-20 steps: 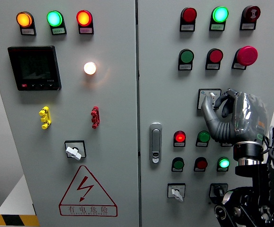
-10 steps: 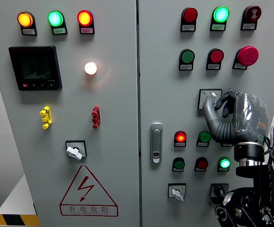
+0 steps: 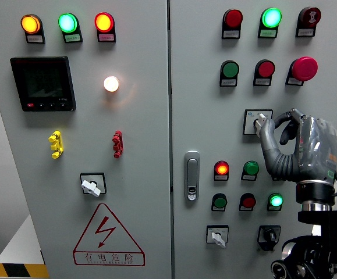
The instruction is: Rotate and turn off gray switch
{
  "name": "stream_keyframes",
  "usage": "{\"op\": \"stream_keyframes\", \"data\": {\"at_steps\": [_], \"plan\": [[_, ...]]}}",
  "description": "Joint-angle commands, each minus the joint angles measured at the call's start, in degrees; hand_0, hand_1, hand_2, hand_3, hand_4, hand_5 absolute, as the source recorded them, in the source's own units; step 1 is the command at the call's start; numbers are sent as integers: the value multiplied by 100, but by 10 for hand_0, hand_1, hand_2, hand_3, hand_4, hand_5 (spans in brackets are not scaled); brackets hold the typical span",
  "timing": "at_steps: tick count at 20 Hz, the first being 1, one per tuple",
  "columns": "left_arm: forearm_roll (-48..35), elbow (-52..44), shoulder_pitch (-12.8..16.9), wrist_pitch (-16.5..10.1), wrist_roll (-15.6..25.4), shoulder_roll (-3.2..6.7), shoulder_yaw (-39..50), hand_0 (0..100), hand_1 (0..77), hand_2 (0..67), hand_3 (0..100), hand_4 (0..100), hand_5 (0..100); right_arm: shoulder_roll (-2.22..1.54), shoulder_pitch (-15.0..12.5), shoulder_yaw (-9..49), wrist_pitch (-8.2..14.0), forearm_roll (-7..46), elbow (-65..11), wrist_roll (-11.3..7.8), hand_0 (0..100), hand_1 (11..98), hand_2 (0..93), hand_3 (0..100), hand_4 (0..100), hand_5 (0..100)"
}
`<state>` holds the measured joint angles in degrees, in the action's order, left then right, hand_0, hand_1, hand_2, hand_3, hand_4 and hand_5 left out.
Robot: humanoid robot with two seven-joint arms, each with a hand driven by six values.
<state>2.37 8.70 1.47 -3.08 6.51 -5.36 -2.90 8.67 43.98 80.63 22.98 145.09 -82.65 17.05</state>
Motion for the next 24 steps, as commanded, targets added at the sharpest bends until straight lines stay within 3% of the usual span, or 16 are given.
{"op": "stream_keyframes", "data": {"at_steps": [1,4,8,10,16,20,22,24], "plan": [[0,0,2,0,8,0,0,0,0,101,214,120,124,-14,-345,5,-47,98,-426,-8,678,449,605,886,712,849],[0,0,2,0,-1,0,0,0,0,101,214,120,124,-14,-855,5,-109,231,-997,-79,670,458,558,829,665,842],[0,0,2,0,-1,0,0,0,0,100,214,120,124,-23,-1225,14,-240,371,-1569,-122,655,475,498,721,544,815],[0,0,-7,0,0,0,0,0,0,101,214,120,124,-23,-1383,23,-364,398,-1789,-262,647,483,440,614,444,749],[0,0,2,0,-1,0,0,0,0,100,214,120,124,3,-1752,58,-390,529,-2325,-570,615,520,309,438,285,547],[0,0,2,0,-1,0,0,0,0,100,214,120,124,21,-1946,58,-557,538,-2633,-615,605,539,207,329,183,414],[0,0,2,0,-1,0,0,0,0,100,215,120,124,21,-1946,75,-601,547,-2704,-851,602,549,182,290,143,356],[0,0,2,0,-1,0,0,0,0,101,214,120,124,21,-1955,75,-627,599,-2783,-887,604,553,159,250,122,310]]}}
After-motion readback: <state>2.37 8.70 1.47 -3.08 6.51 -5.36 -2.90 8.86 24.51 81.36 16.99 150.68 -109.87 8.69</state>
